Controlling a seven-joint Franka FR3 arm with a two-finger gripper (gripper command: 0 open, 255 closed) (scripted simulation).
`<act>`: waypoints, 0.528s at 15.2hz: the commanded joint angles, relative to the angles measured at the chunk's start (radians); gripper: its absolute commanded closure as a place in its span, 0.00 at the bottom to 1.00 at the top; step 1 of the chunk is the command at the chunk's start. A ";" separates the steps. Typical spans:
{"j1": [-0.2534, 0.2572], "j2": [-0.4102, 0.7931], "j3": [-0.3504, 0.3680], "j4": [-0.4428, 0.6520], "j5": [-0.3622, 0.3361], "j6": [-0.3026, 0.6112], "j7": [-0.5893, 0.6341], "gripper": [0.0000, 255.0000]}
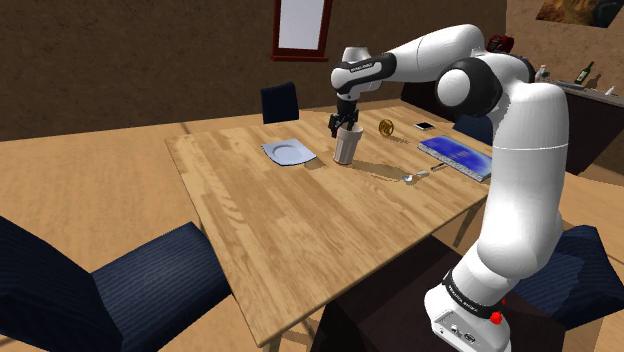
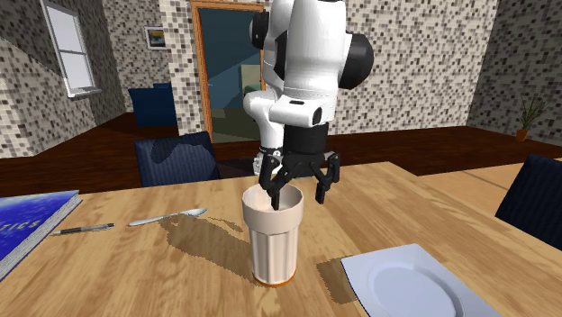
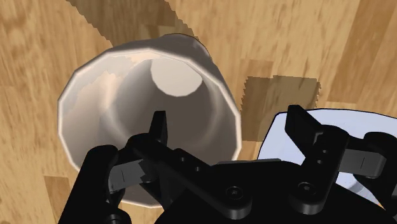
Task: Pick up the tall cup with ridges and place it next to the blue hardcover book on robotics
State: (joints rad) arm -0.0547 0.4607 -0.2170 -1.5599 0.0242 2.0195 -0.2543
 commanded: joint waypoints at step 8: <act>0.000 0.000 0.000 0.000 0.000 0.000 0.000 1.00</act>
State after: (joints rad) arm -0.0545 0.4603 -0.2169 -1.5600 0.0242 2.0201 -0.2542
